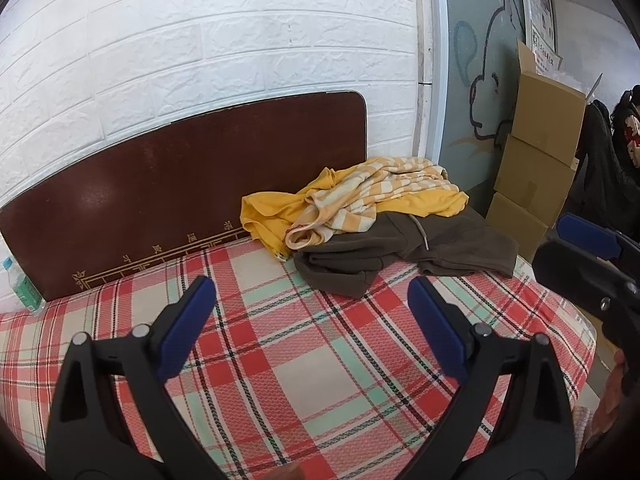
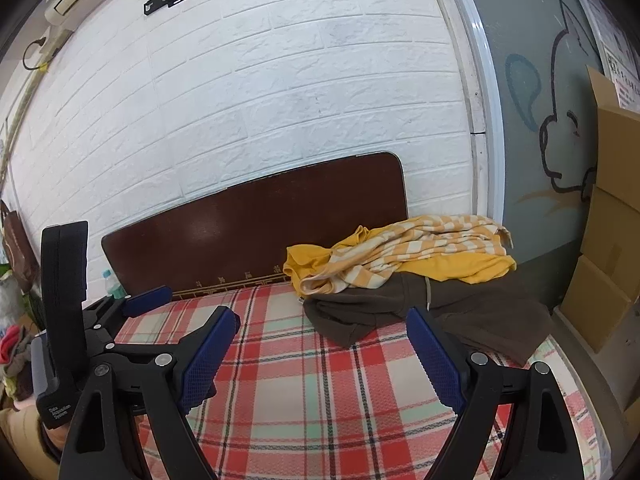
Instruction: Fold clothes
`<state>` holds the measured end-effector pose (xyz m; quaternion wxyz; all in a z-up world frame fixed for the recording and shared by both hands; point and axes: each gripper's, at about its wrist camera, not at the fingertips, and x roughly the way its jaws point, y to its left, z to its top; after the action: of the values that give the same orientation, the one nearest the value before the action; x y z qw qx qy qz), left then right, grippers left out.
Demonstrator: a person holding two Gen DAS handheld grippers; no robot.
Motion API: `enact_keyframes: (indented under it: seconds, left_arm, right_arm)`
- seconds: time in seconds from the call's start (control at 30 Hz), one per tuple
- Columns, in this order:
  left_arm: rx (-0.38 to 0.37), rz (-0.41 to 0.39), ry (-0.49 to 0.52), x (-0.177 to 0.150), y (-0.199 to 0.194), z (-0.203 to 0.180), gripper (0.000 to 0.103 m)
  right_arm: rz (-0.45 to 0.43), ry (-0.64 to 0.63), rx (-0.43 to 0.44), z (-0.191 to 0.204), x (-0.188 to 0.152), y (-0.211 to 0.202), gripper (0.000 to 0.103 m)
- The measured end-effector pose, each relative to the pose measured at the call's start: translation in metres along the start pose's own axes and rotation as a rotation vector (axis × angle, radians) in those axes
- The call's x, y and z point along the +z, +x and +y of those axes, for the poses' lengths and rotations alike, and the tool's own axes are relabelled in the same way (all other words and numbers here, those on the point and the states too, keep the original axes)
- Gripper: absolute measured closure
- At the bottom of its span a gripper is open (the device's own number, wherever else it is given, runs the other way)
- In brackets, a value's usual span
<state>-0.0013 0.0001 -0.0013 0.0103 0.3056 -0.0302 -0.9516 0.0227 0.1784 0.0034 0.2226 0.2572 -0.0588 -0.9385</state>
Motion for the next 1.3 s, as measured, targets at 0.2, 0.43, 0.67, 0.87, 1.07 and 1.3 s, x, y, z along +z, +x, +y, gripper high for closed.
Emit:
enact_keyframes:
  seconds: [0.2, 0.43, 0.67, 0.87, 1.07, 1.3]
  left_arm:
    - [-0.013, 0.001, -0.020, -0.003, 0.007, 0.001, 0.006]
    - [-0.024, 0.011, -0.024, -0.013, 0.021, 0.003, 0.006]
    - [-0.037, 0.029, -0.041, -0.014, 0.038, 0.012, 0.006]
    - [-0.031, 0.020, -0.037, -0.009, 0.043, 0.013, 0.006]
    - [-0.030, 0.011, -0.040, -0.003, 0.046, 0.014, 0.006]
    - [-0.029, 0.005, -0.044, 0.003, 0.049, 0.013, 0.006]
  right_arm:
    - [0.021, 0.008, -0.004, -0.005, -0.002, 0.011, 0.013]
    - [0.021, -0.002, -0.006, -0.012, -0.008, 0.021, 0.013]
    - [0.040, 0.018, -0.004, -0.023, -0.013, 0.038, 0.013]
    - [0.048, 0.022, -0.002, -0.026, -0.015, 0.048, 0.013]
    - [0.044, 0.002, 0.002, -0.024, -0.011, 0.053, 0.013]
    - [0.036, -0.016, -0.001, -0.022, -0.007, 0.055, 0.013]
